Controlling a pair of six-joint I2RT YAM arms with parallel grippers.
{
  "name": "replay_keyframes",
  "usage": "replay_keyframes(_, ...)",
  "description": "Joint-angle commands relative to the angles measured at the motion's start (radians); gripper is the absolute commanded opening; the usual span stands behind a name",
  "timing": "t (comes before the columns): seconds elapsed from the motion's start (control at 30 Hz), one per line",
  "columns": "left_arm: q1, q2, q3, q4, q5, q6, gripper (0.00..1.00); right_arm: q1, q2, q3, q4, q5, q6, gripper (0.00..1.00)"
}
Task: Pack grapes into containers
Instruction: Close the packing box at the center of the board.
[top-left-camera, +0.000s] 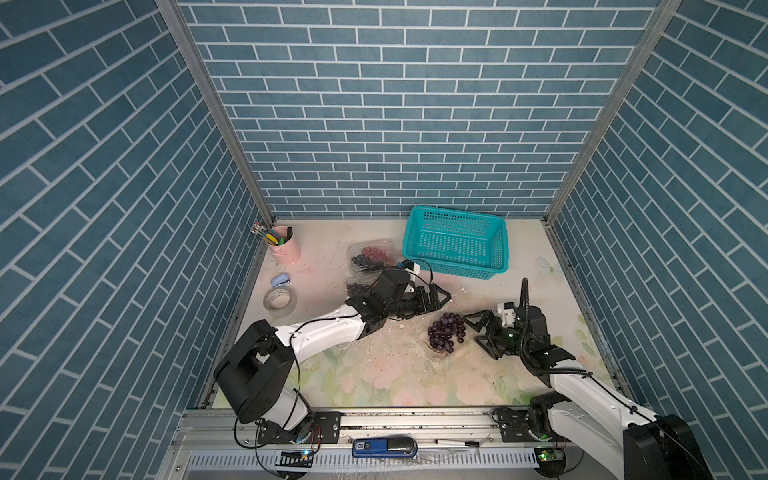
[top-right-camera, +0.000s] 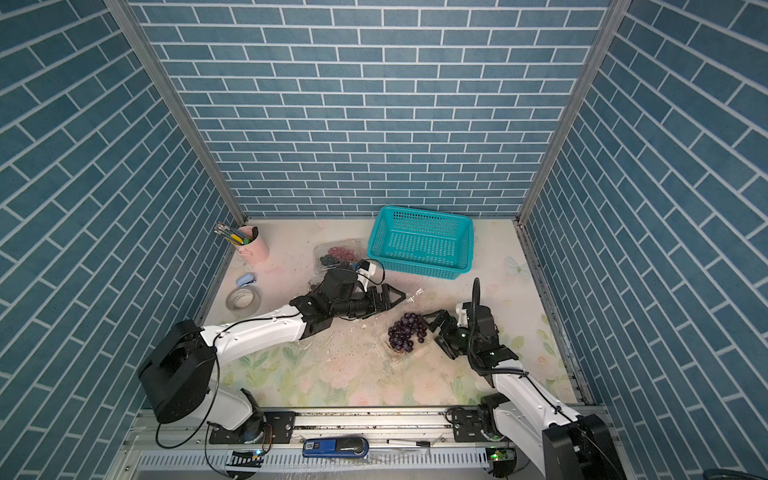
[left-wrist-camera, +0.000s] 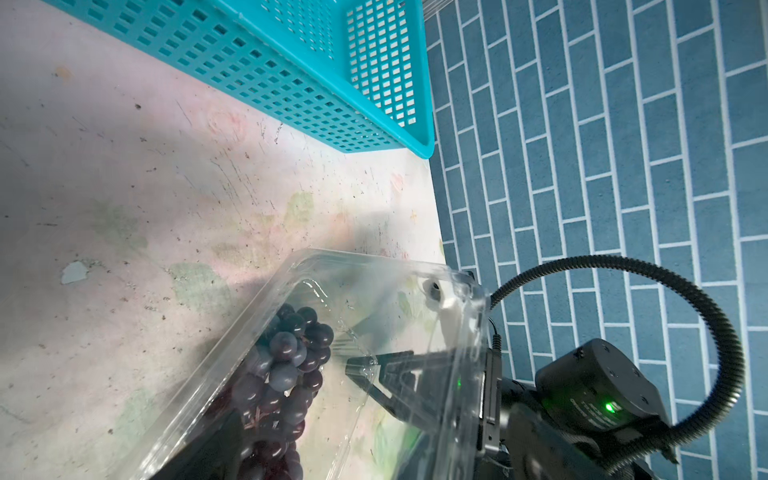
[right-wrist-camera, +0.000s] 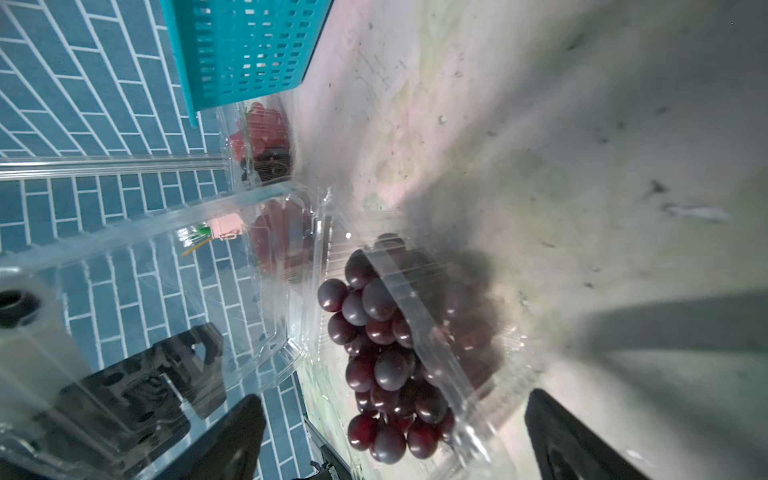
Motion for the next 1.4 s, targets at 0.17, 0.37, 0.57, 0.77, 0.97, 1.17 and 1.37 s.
replay_keyframes(0.17,0.005,-0.027,0.006,0.004,-0.016,-0.003,1.0,0.107,0.213,0.074,0.276,0.057,0.088,0.98)
replay_keyframes(0.37,0.022,-0.044,-0.021,0.001,-0.029,-0.013,1.0,0.113,0.366,0.158,0.339,0.041,0.039,0.98)
replay_keyframes(0.57,0.02,-0.018,-0.022,0.017,-0.019,-0.024,1.0,0.009,0.288,0.124,0.213,-0.03,-0.056,0.98)
replay_keyframes(0.77,0.0,0.021,-0.022,0.053,-0.021,-0.039,0.99,-0.115,0.15,0.132,-0.038,-0.08,-0.209,0.98)
replay_keyframes(0.97,-0.041,0.062,-0.013,0.071,-0.046,-0.049,1.0,-0.17,0.191,0.133,0.029,-0.138,-0.194,0.94)
replay_keyframes(1.17,-0.065,0.093,-0.041,0.114,-0.062,-0.074,1.0,-0.174,0.264,0.139,0.139,-0.181,-0.164,0.78)
replay_keyframes(1.37,-0.078,0.113,-0.048,0.129,-0.068,-0.084,0.99,-0.171,0.375,0.119,0.262,-0.26,-0.148,0.69)
